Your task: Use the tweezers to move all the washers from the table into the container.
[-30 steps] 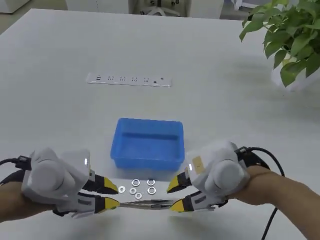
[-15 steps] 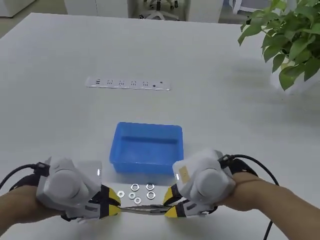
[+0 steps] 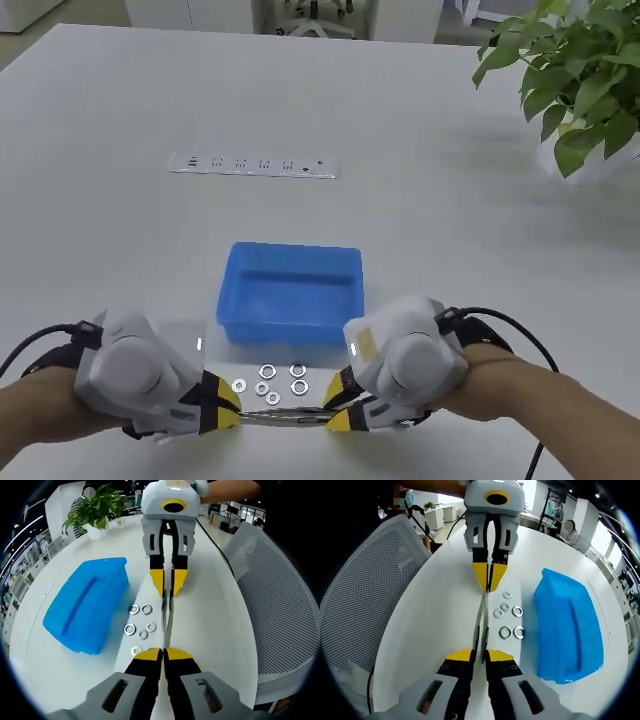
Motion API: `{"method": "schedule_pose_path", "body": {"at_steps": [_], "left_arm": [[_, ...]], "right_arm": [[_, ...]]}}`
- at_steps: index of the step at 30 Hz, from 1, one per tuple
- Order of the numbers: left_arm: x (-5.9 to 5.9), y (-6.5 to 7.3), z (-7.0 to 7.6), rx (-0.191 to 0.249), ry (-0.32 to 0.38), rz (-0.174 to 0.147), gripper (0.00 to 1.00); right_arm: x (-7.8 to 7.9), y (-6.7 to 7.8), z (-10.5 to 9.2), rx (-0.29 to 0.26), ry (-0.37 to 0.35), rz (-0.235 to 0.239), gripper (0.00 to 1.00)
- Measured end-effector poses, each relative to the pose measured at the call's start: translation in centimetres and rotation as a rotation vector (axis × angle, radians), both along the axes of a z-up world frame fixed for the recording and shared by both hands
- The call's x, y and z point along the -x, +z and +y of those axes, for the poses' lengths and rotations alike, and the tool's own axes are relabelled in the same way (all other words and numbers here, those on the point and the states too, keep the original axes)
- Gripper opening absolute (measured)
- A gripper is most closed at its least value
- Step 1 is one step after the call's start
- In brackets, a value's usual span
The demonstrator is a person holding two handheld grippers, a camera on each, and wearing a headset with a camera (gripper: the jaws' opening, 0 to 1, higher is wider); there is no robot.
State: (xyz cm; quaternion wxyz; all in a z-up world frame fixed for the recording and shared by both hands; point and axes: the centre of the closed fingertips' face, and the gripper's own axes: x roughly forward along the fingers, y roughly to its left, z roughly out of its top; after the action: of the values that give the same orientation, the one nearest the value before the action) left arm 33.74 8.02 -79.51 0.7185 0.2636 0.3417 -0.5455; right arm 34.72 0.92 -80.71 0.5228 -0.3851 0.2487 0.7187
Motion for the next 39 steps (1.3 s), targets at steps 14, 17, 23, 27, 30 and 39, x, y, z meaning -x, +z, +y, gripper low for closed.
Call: {"method": "schedule_pose_path", "body": {"at_steps": [14, 17, 23, 27, 30, 39], "left_arm": [[0.5, 3.6, -1.2, 0.033, -0.024, -0.025, 0.06], [0.5, 4.2, -1.5, 0.026, -0.037, -0.033, 0.06], [0.3, 5.2, -2.0, 0.008, -0.045, -0.038, 0.06], [0.3, 6.2, -2.5, 0.009, -0.048, -0.043, 0.06], [0.3, 6.9, -2.9, 0.024, -0.055, -0.052, 0.05], [0.5, 8.4, -3.7, 0.047, -0.070, -0.070, 0.05]], "right_arm": [[0.4, 0.2, 0.0, -0.016, -0.029, 0.003, 0.14], [0.5, 0.3, 0.2, -0.023, -0.033, 0.005, 0.14], [0.7, 0.6, 0.5, -0.039, -0.049, 0.013, 0.14], [0.7, 1.0, 0.9, -0.060, -0.067, 0.016, 0.14], [0.8, 1.2, 1.3, -0.078, -0.075, 0.019, 0.14], [1.2, 1.9, 2.4, -0.119, -0.079, 0.022, 0.13]]}}
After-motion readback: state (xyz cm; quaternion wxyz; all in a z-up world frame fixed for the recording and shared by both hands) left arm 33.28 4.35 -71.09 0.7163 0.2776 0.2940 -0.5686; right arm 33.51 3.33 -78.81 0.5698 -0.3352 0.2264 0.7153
